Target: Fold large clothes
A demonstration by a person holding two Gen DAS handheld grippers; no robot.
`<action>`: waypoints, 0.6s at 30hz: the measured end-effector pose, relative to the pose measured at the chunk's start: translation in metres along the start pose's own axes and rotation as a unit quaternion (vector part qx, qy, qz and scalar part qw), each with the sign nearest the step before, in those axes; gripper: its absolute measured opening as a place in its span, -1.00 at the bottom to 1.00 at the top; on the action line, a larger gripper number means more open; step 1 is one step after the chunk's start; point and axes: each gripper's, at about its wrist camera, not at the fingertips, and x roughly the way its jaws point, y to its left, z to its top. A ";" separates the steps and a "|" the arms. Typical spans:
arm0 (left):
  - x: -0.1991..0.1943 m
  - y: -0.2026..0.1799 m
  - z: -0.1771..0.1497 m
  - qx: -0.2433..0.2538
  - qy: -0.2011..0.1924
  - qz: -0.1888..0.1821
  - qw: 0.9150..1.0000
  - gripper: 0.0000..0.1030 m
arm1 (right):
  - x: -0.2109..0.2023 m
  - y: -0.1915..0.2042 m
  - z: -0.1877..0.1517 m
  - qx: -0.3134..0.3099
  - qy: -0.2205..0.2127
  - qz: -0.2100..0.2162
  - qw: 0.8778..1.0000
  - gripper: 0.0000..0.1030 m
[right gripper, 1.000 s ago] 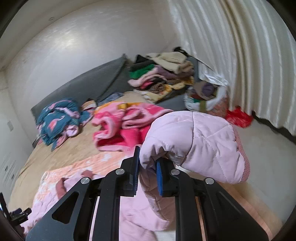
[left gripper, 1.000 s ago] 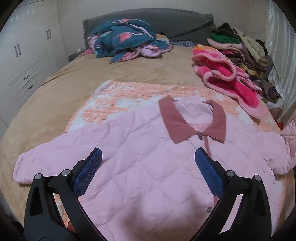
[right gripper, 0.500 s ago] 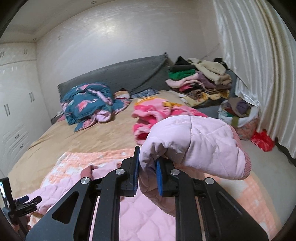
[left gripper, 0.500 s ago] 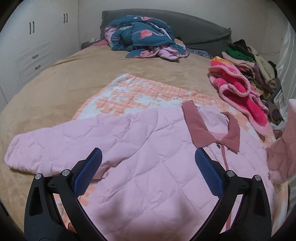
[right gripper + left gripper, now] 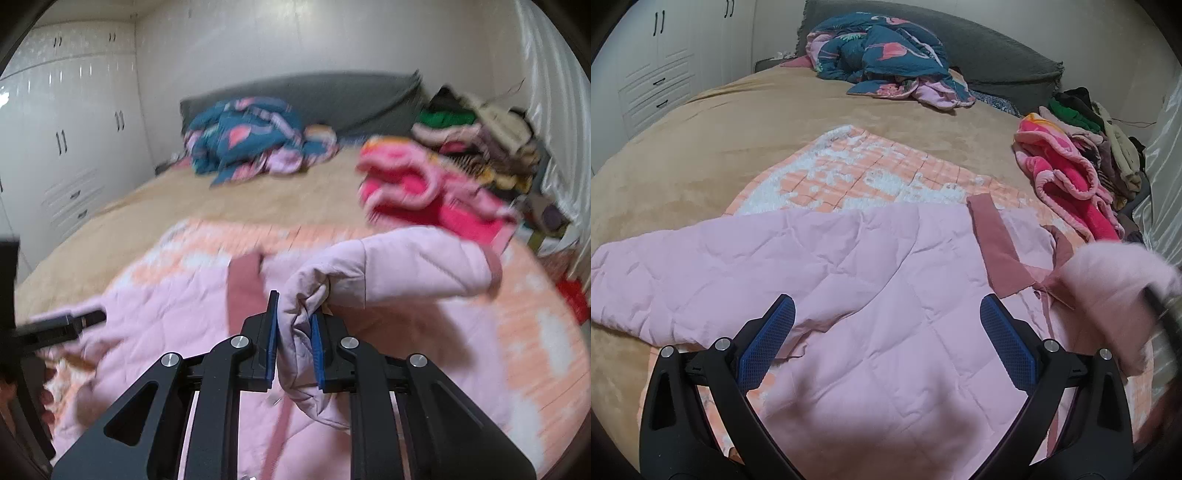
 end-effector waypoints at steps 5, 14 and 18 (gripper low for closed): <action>0.007 0.004 -0.001 -0.013 0.009 -0.021 1.000 0.82 | 0.029 0.013 -0.041 0.039 0.038 0.031 0.998 -0.56; 0.021 0.005 -0.007 -0.034 0.034 -0.058 0.997 0.82 | 0.021 -0.024 -0.074 0.224 0.045 0.033 0.973 0.54; 0.023 0.009 -0.007 -0.044 0.042 -0.072 0.996 0.82 | 0.015 -0.051 -0.068 0.293 0.018 0.035 0.955 -0.28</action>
